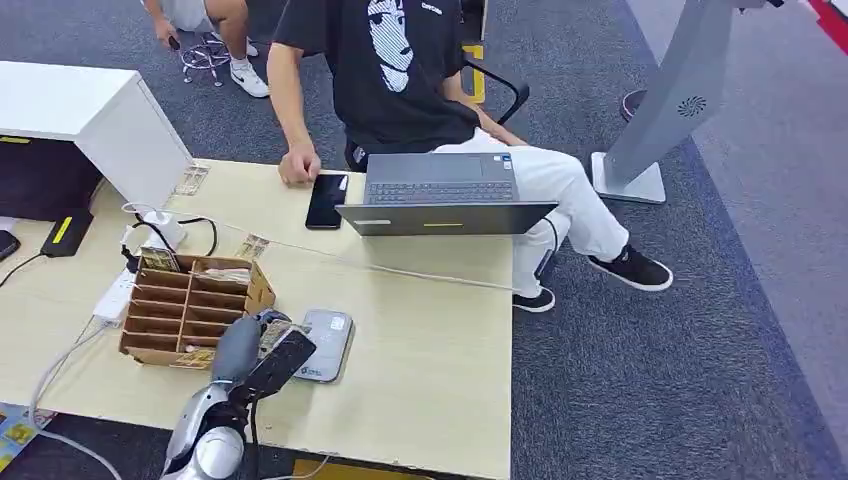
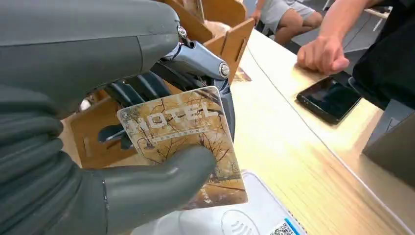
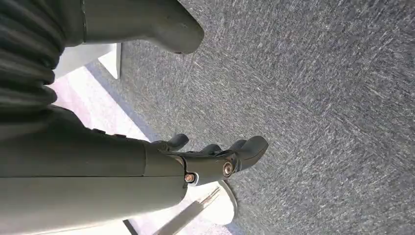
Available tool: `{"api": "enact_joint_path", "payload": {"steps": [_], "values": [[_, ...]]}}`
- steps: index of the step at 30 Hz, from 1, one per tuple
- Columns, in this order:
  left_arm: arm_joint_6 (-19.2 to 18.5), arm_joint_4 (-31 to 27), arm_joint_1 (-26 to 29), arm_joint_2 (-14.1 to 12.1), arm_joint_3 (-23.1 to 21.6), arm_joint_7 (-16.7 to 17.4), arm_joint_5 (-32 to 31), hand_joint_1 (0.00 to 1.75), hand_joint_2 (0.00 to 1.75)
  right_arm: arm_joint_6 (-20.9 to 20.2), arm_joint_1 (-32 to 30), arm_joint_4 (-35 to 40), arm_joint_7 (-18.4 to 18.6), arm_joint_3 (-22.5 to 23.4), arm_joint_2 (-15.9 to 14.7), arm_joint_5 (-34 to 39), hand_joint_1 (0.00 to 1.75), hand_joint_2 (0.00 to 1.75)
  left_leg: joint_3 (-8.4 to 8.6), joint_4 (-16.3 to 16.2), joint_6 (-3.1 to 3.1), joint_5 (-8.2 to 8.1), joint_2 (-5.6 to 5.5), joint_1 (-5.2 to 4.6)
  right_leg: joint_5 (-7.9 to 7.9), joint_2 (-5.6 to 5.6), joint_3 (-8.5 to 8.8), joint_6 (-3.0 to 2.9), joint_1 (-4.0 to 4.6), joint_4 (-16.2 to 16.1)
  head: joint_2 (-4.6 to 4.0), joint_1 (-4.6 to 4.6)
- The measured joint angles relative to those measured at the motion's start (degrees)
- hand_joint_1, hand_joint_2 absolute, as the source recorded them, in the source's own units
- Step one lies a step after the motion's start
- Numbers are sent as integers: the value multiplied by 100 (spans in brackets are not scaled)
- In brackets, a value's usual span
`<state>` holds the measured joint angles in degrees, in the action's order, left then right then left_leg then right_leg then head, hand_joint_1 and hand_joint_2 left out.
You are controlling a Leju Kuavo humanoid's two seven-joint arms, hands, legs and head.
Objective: Pass the card to the sensor for recognition and then transmit it.
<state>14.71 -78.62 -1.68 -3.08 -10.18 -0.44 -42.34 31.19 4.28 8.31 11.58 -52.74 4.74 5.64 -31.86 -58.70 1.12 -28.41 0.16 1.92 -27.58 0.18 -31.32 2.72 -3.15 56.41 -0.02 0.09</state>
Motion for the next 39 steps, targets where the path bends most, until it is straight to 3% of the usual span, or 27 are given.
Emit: {"api": "enact_joint_path", "payload": {"steps": [6,13,21,30,34,39], "values": [[-177,61,-64,37,37,-549,-42,175,175,-4,3,0,28,-50,0,-33,0,175,0,0,0,1,-1,0,0,0,-2,0,0,0,0,0],[-461,138,-415,118,-120,-623,-216,175,175,-4,20,-2,0,-118,0,-61,0,175,0,-1,0,0,1,-1,2,0,-1,-1,-1,0,0,0],[-503,245,-458,151,-262,-627,-214,175,175,-20,32,-2,2,-157,0,-101,0,175,-1,-1,0,0,1,0,1,1,-5,-1,0,0,0,0],[-710,365,-484,111,-321,-172,-426,175,175,-37,30,-2,2,-157,0,-20,0,175,-1,-1,0,0,1,-1,1,1,-4,-1,0,0,0,0],[-699,454,-575,39,-393,150,-883,175,175,-61,32,-4,2,-164,0,-17,0,175,0,-1,0,0,1,0,1,1,-2,-1,0,0,0,0],[-684,585,-607,0,-411,223,-942,175,175,-96,33,-7,4,-188,0,-15,0,175,1,-1,0,0,0,0,1,0,0,-1,0,0,0,0]]}}
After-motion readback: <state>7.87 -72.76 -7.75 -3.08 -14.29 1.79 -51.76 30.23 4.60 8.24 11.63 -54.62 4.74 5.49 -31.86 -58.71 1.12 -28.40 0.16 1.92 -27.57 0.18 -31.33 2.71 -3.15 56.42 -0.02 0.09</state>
